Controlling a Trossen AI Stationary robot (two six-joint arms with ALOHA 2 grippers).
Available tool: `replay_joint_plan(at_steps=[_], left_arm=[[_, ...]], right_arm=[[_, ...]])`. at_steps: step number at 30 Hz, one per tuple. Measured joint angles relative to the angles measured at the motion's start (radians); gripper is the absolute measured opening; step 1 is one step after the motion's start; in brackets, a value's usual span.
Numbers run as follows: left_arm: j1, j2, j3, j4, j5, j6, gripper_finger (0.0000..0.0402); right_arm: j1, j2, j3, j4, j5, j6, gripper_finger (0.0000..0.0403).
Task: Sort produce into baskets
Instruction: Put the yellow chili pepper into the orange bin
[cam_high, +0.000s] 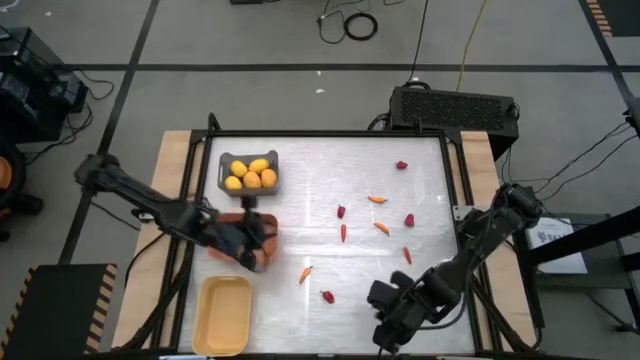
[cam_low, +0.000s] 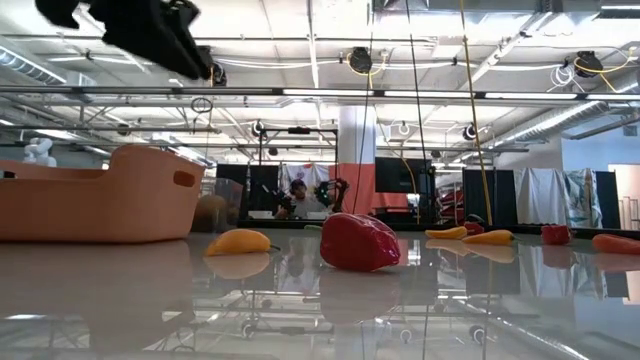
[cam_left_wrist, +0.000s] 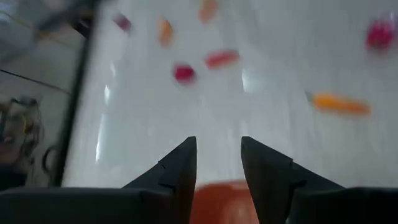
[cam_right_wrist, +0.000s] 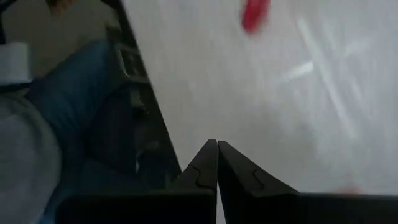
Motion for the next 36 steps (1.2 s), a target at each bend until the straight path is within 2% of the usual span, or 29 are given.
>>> replay_joint_plan(at_steps=[3,6,9,12,17,22,26,30,36], left_arm=[[0.005,-0.179,-0.147,0.263,-0.038,0.027,0.0134],[0.004,-0.312,-0.281,0.628,-0.033,0.101,0.0134],[0.003,-0.378,-0.379,0.922,-0.014,0.204,0.0135],[0.004,-0.393,-0.435,1.081,-0.012,0.235,0.0135],[0.000,-0.393,-0.439,1.110,-0.005,0.253,0.0135],[-0.006,-0.392,-0.439,1.085,0.004,0.252,0.0135],[-0.006,-0.391,-0.439,1.050,0.003,0.229,0.0135],[-0.005,-0.391,-0.439,1.048,0.001,0.232,0.0135],[0.006,-0.391,-0.439,1.051,-0.001,0.236,0.0135]], right_arm=[[0.015,0.000,0.000,-0.108,-0.014,0.159,0.0000],[0.021,0.000,-0.001,-0.238,-0.024,0.326,0.0000],[0.019,0.000,-0.001,-0.316,-0.084,0.406,0.0002],[0.018,0.000,-0.026,-0.330,-0.119,0.429,0.0015],[0.006,0.000,-0.136,-0.268,-0.192,0.439,0.0068],[-0.011,0.001,-0.256,-0.130,-0.199,0.416,0.0134],[-0.016,0.001,-0.311,-0.014,-0.282,0.398,0.0173],[-0.005,0.001,-0.342,0.026,-0.302,0.404,0.0191],[0.001,0.001,-0.366,0.025,-0.296,0.404,0.0192]])
